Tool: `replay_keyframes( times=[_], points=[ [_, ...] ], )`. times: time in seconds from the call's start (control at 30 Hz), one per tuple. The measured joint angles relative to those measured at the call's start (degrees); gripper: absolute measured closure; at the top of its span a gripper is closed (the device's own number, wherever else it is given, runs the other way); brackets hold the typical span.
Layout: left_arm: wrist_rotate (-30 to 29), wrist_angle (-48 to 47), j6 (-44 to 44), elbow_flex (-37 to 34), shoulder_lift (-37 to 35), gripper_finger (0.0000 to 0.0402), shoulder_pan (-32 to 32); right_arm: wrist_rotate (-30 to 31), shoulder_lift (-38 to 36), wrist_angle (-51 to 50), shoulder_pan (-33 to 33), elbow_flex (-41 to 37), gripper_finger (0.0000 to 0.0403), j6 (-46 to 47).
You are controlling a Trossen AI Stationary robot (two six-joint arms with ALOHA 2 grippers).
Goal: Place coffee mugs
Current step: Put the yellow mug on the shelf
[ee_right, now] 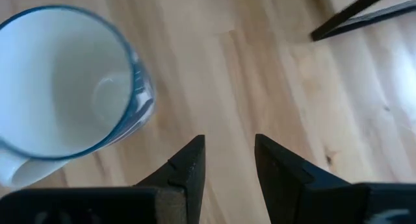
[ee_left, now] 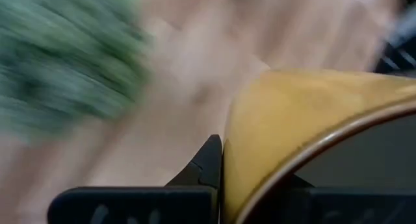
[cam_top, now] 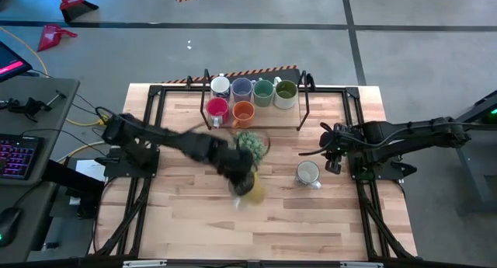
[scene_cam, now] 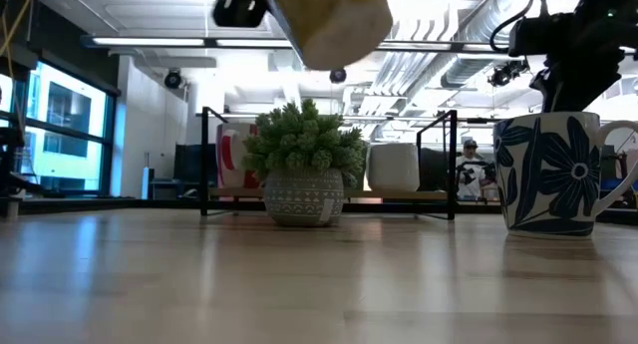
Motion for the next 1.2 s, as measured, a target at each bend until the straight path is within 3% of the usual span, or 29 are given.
replay_keyframes(
  times=[0.27,0.7,0.9,1.2],
  points=[
    [-2.49,-13.37,7.47,13.81,6.16,0.0394,9.30,3.58,-0.01,0.19,-0.02,0.00,0.0292,2.03],
    [-3.20,-14.87,17.45,29.30,19.00,0.0394,17.06,3.50,0.00,0.21,-0.01,0.00,0.0292,1.98],
    [-0.07,-21.60,17.61,36.67,24.02,0.0394,14.85,3.73,-0.01,-0.25,0.00,0.00,0.0292,2.00],
    [0.03,-23.56,13.40,36.86,24.51,0.0394,7.40,4.98,0.00,-0.47,0.00,0.00,0.0292,2.49]
  ],
)
